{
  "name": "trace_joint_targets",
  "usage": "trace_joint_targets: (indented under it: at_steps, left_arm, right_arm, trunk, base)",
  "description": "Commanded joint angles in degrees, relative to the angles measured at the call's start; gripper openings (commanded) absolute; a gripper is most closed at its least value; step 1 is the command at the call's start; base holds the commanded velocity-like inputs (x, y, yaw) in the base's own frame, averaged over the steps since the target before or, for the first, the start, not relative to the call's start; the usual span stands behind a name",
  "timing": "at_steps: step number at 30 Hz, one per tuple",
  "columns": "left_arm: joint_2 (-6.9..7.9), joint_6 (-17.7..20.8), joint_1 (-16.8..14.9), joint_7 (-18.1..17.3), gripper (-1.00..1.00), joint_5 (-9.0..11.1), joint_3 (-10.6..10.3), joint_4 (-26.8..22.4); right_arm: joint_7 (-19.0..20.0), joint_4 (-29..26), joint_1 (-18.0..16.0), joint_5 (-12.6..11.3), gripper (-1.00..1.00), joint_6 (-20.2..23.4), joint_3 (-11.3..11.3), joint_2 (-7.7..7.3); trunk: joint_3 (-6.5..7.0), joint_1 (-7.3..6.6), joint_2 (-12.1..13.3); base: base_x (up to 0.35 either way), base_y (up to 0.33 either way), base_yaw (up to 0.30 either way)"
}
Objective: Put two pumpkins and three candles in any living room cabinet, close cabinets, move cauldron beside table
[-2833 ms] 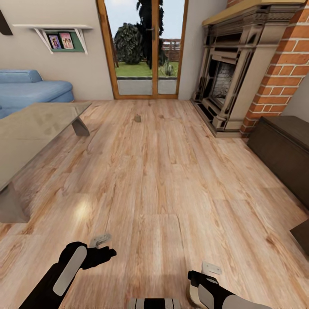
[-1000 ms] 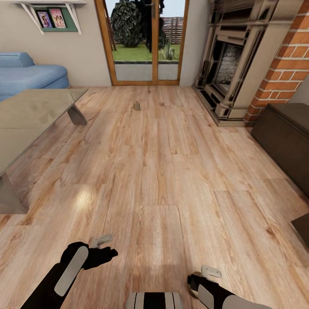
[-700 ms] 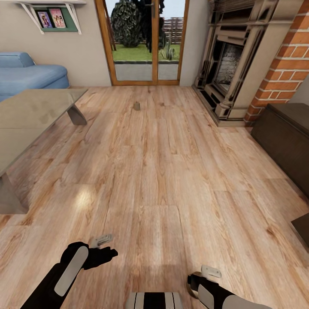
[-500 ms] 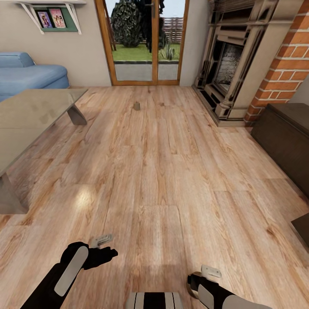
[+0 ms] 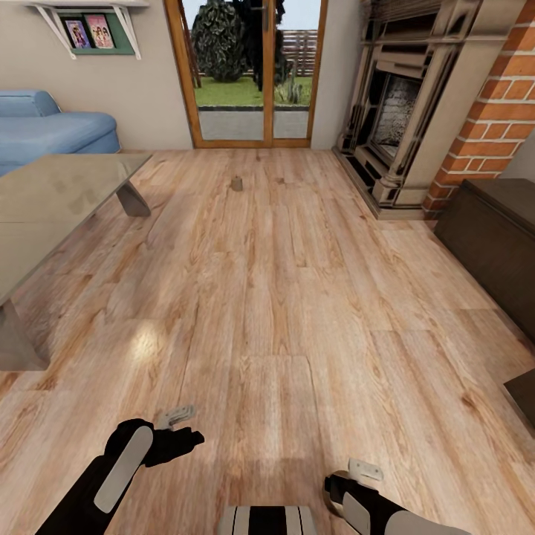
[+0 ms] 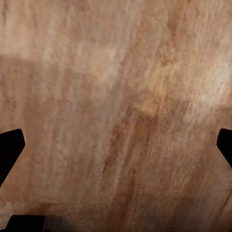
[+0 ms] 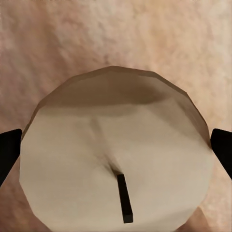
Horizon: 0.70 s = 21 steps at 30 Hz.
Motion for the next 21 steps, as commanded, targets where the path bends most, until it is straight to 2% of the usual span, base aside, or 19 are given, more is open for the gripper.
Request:
trace_joint_targets:
  at_steps: [1, 7, 21]
  left_arm:
    - [0.06, 0.0, 0.0, 0.6, 1.00, 0.6, -0.1, -0.1]
    - [0.06, 0.0, 0.0, 0.6, 1.00, 0.6, -0.1, 0.0]
    - [0.06, 0.0, 0.0, 0.5, 1.00, 0.6, -0.1, 0.0]
  right_arm:
    - [-0.2, 0.0, 0.0, -0.6, -1.00, 0.0, 0.5, 0.01]
    - [-0.2, -0.1, 0.0, -0.6, -1.00, 0.0, 0.5, 0.02]
    - [-0.2, 0.0, 0.0, -0.6, -1.00, 0.0, 0.5, 0.01]
  trunk:
    - [0.18, -0.04, 0.0]
    - [1.51, -0.19, 0.1]
    - [1.51, -0.19, 0.1]
  base:
    - [0.000, 0.000, 0.000]
    - [0.000, 0.000, 0.000]
    - [0.000, 0.000, 0.000]
